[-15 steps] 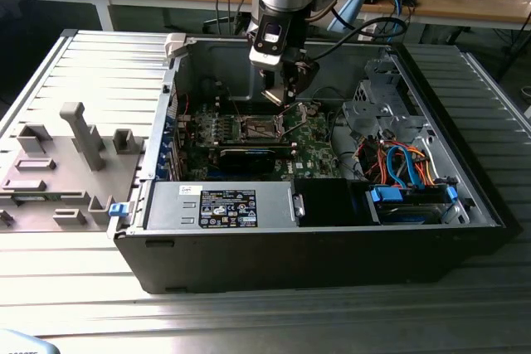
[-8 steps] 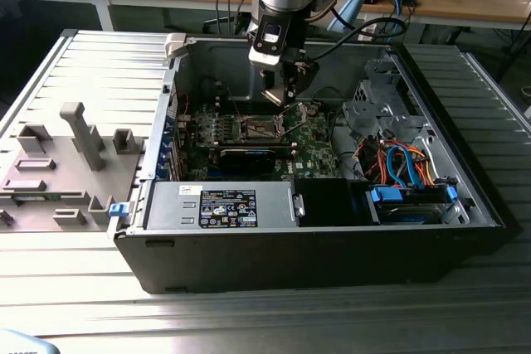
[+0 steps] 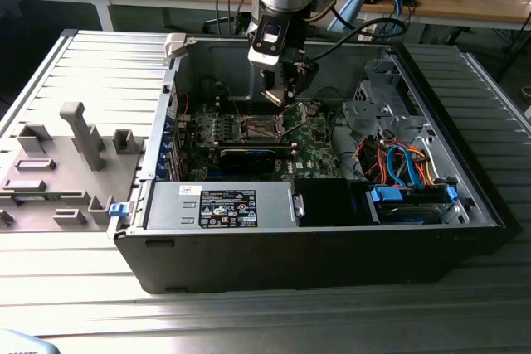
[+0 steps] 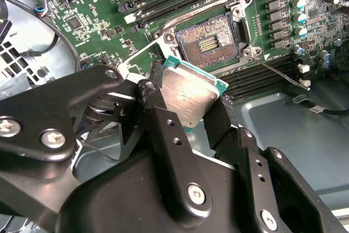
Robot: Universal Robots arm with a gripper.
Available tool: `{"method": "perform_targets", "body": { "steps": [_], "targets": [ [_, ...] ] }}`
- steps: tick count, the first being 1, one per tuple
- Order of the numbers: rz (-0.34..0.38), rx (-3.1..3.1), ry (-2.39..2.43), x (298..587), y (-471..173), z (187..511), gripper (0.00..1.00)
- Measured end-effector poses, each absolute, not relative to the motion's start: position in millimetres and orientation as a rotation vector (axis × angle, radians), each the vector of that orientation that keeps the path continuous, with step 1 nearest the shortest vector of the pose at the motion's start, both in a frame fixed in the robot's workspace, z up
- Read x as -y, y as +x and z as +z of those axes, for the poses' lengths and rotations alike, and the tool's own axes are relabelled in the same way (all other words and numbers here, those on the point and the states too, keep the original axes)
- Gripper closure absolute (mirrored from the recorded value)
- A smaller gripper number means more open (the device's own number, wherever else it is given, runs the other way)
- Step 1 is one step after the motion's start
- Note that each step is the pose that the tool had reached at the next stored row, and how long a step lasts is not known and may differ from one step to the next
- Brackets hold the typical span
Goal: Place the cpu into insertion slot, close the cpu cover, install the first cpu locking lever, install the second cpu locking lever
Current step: 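Place the cpu into insertion slot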
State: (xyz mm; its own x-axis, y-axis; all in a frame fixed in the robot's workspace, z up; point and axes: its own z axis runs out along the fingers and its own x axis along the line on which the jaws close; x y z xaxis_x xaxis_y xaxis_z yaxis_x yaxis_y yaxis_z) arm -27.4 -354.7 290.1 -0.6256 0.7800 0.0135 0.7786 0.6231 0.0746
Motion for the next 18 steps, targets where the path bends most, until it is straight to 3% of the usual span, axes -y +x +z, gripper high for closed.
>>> {"method": "perform_targets", "body": {
  "steps": [18],
  "targets": [
    [0.114, -2.795, 1.382, 354.7, -27.4, 289.6, 0.45]
  ]
}}
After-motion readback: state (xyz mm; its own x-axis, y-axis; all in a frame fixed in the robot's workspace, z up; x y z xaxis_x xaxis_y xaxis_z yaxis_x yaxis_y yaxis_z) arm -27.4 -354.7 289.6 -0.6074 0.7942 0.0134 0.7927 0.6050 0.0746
